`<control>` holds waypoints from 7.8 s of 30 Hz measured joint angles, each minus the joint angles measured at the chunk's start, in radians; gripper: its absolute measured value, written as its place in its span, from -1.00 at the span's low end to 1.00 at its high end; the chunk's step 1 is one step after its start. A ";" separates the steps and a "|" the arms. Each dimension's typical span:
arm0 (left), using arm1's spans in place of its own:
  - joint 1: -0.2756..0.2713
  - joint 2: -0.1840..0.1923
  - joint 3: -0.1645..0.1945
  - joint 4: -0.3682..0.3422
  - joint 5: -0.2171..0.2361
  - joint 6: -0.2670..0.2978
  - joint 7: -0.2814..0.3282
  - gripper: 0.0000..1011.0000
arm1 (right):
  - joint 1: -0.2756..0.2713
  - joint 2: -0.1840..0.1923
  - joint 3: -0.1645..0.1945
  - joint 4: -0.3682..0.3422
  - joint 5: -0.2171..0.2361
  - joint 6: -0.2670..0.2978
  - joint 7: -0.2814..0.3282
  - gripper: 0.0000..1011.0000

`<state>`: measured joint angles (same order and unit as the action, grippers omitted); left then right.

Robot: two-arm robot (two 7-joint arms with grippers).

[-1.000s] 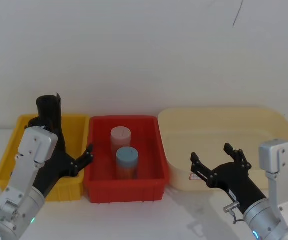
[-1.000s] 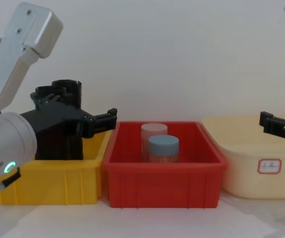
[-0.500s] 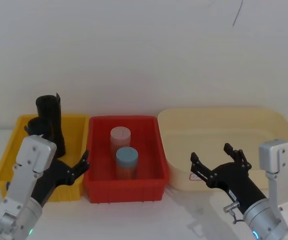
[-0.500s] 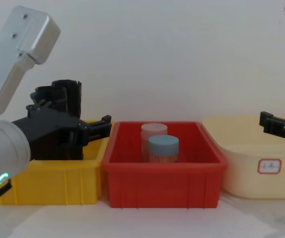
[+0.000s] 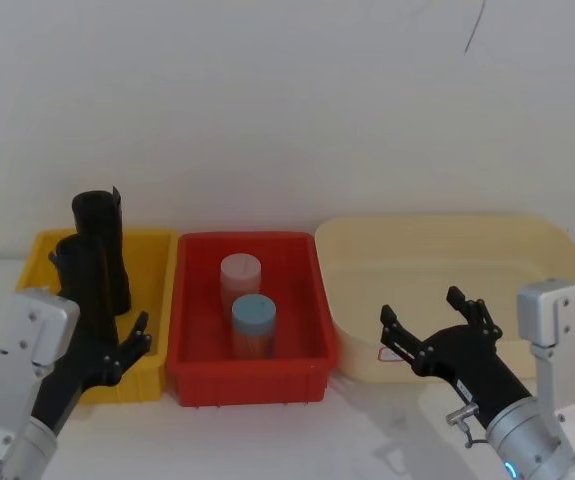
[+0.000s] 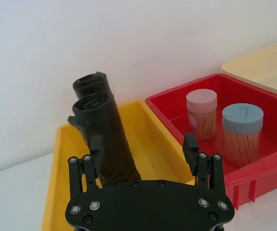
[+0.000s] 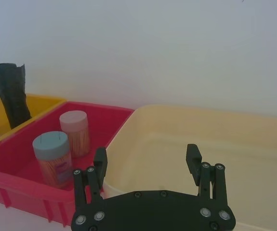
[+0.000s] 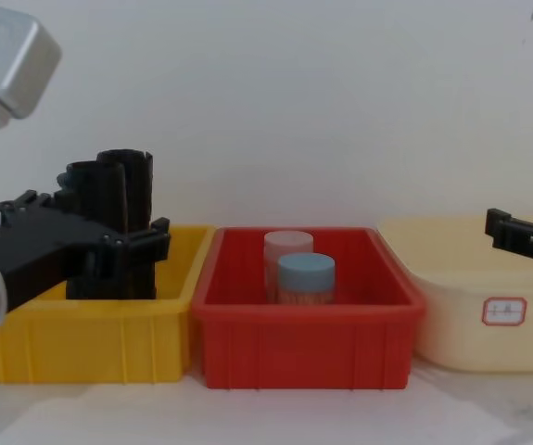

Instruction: Pick up the garbage bag with the one hand and transfer it to the other hand.

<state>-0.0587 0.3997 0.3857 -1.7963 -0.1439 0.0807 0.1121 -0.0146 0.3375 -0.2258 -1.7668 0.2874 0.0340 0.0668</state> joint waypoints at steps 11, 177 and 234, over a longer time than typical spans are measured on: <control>0.033 -0.007 -0.042 -0.022 -0.024 -0.008 0.010 0.98 | 0.000 0.000 0.000 0.000 0.000 0.000 0.000 0.98; -0.777 -0.488 0.134 0.940 -0.329 -0.297 -0.854 -0.26 | 0.000 0.000 0.000 0.000 0.000 0.000 0.000 0.98; -0.738 -0.475 0.163 0.872 -0.366 -0.242 -0.838 -0.26 | 0.127 -0.078 -0.038 0.152 -0.152 -0.136 0.002 0.98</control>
<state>-0.7963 -0.0758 0.5491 -0.9242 -0.5100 -0.1615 -0.7262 0.1119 0.2590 -0.2642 -1.6151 0.1353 -0.1024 0.0690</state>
